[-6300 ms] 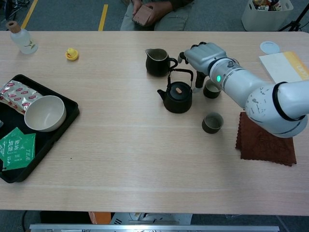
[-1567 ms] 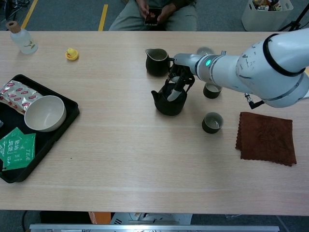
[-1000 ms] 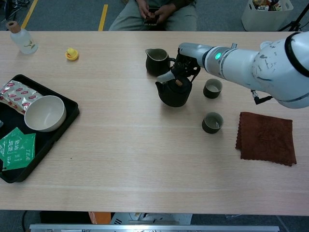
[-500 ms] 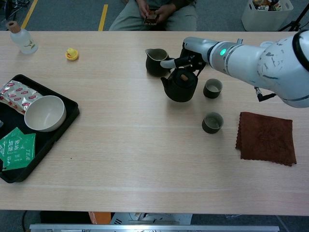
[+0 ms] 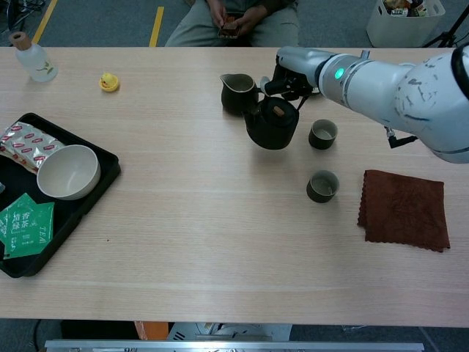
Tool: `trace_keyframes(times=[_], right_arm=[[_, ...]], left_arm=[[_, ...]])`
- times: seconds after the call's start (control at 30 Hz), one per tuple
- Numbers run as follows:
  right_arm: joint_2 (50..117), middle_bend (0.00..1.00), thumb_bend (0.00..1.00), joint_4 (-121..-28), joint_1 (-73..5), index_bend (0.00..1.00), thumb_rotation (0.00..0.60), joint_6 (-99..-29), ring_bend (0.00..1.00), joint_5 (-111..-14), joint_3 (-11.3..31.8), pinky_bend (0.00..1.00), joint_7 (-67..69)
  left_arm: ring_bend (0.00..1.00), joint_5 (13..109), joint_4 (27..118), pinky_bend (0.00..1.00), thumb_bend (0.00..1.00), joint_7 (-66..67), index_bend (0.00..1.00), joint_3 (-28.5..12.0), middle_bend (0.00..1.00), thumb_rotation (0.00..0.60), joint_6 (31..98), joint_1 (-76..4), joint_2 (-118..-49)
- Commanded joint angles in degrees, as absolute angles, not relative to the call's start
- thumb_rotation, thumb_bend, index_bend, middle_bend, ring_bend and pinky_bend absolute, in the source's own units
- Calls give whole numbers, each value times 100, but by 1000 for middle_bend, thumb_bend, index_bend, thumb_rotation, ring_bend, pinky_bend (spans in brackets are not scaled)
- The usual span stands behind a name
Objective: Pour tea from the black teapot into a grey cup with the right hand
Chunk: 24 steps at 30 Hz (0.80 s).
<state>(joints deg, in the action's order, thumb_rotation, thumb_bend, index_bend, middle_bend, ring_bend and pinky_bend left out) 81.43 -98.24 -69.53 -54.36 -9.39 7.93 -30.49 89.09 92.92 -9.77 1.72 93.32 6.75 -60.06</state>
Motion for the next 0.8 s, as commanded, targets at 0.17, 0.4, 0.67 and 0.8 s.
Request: trace_keyframes(times=[0.17, 0.4, 0.67, 0.8], right_arm=[[8032, 930, 638, -9988, -6921, 1000, 285, -5601, 903, -1169, 713, 229, -3338], [7794, 928, 638, -10260, -6817, 1000, 307, -5684, 903, -1512, 514, 229, -3593], [7454, 927, 638, -10674, -6513, 1000, 324, -5735, 903, -2102, 298, 229, -3562], [7236, 927, 638, -10857, -6309, 1000, 330, -5782, 903, -2535, 150, 229, -3509]], left_arm=[[31, 8906, 9271, 15, 295, -1011, 69, 177, 115, 600, 9314, 671, -6015], [31, 8900, 9240, 15, 295, -1026, 69, 172, 115, 600, 9297, 662, -6037], [30, 8914, 9274, 15, 295, -972, 69, 165, 117, 600, 9283, 639, -6040], [30, 8924, 9304, 15, 295, -936, 69, 159, 117, 600, 9278, 626, -6043]])
